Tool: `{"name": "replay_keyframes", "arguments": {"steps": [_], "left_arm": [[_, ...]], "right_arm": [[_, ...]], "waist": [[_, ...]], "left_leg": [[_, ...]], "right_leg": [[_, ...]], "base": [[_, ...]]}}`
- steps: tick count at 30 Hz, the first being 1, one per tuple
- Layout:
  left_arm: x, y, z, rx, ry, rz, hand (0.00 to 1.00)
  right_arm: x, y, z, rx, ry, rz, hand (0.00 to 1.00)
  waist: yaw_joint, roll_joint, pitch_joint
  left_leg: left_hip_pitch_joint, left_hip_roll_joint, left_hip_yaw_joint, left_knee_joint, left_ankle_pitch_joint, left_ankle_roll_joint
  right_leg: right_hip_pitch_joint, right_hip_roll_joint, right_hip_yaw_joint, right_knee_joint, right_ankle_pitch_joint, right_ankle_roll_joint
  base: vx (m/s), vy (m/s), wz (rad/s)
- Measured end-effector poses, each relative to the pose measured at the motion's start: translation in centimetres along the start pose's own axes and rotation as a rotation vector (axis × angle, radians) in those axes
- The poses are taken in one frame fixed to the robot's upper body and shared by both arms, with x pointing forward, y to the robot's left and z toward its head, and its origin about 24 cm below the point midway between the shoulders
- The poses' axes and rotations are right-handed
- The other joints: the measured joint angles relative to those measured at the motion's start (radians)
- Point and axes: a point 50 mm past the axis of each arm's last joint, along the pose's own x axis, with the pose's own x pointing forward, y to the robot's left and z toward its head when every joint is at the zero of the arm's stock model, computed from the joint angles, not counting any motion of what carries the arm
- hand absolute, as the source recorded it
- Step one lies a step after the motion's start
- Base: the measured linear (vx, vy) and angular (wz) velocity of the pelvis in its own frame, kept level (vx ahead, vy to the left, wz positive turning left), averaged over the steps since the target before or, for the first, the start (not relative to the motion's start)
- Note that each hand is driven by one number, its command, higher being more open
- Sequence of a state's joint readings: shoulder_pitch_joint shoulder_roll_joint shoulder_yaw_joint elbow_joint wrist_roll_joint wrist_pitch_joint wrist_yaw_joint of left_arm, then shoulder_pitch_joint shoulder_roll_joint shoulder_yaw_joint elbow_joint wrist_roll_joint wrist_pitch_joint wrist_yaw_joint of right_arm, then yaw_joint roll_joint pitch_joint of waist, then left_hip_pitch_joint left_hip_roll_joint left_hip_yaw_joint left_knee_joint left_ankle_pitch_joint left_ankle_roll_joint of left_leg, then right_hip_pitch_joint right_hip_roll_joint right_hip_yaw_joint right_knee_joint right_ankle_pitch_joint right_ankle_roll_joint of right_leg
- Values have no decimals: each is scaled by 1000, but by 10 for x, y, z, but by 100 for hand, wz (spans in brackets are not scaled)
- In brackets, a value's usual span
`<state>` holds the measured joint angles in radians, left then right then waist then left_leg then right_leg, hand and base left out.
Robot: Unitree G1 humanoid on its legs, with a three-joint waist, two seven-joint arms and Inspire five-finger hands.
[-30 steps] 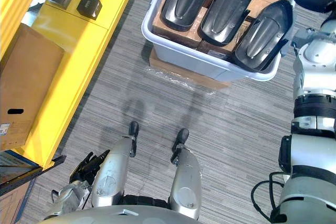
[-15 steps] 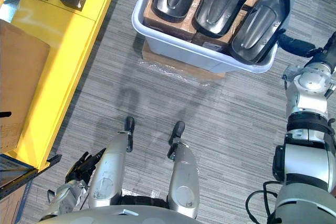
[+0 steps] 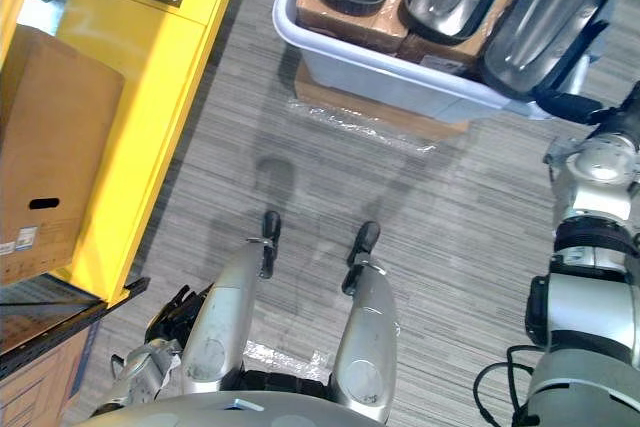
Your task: Walk over and take three plastic housings, then place them on the shelf
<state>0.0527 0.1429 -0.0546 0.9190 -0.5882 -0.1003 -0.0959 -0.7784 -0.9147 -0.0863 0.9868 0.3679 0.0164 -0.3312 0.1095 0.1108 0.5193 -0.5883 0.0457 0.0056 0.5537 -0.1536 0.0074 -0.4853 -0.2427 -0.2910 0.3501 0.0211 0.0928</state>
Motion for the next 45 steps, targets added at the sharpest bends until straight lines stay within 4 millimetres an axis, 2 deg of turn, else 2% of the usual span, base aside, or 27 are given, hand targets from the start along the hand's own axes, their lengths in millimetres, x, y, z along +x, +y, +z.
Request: {"name": "replay_keyframes", "arguments": {"steps": [5, 11, 18, 24, 30, 37, 38, 45], "left_arm": [[1, -3, -1, 1, 10, -9, 100], [1, -8, -4, 3, 20, -33, 100], [2, -9, -5, 2, 20, -38, 100], [2, -9, -5, 2, 21, -39, 100], [1, -11, -9, -3, 44, -40, 100], [1, -10, -11, -2, 50, -38, 100], [1, -10, -11, 0, 51, -39, 100], [1, -11, -12, 3, 58, -46, 100]], "right_arm": [[3, -5, 7, 15, -6, -22, 100], [4, -2, 14, 128, -9, -16, 100], [4, 0, 26, 170, -58, -14, 100], [4, 0, 25, 182, -43, -29, 100], [5, -3, 4, 217, 120, -40, 100], [7, -2, 5, 252, 185, -50, 100], [8, -2, 6, 256, 194, -52, 0], [8, -4, 2, 252, 223, -71, 0]], "waist": [[4, 17, 1], [13, 36, 3], [22, 38, 4], [22, 39, 4], [26, 55, 4], [29, 56, 3], [30, 57, 2], [38, 64, -2]], "left_leg": [[-4, 0, 0, 2, 0, 0], [-13, 0, -4, 5, 0, -1], [-18, 0, -7, 18, -1, -2], [-19, 0, -9, 18, -1, -1], [-25, 0, -9, 15, 2, 1], [-25, 0, -9, 12, 6, 1], [-25, 0, -9, 11, 6, 1], [-17, 0, -10, 2, 6, 1]], "right_leg": [[-2, 0, 0, 0, 0, 0], [-10, 0, -3, 6, 0, 0], [-18, -2, -2, 25, -6, -7], [-20, -3, -3, 30, -7, -8], [-24, -3, -5, 25, -4, -5], [-23, -3, -6, 24, -4, -6], [-23, -3, -6, 24, -4, -6], [-19, -3, -8, 24, -6, -8]], "base": [[0, 0, 0], [8, 4, 1], [0, 0, 0], [-11, 8, 0], [10, 11, 0], [21, 13, 0], [0, 0, 0], [0, 0, 0]]}}
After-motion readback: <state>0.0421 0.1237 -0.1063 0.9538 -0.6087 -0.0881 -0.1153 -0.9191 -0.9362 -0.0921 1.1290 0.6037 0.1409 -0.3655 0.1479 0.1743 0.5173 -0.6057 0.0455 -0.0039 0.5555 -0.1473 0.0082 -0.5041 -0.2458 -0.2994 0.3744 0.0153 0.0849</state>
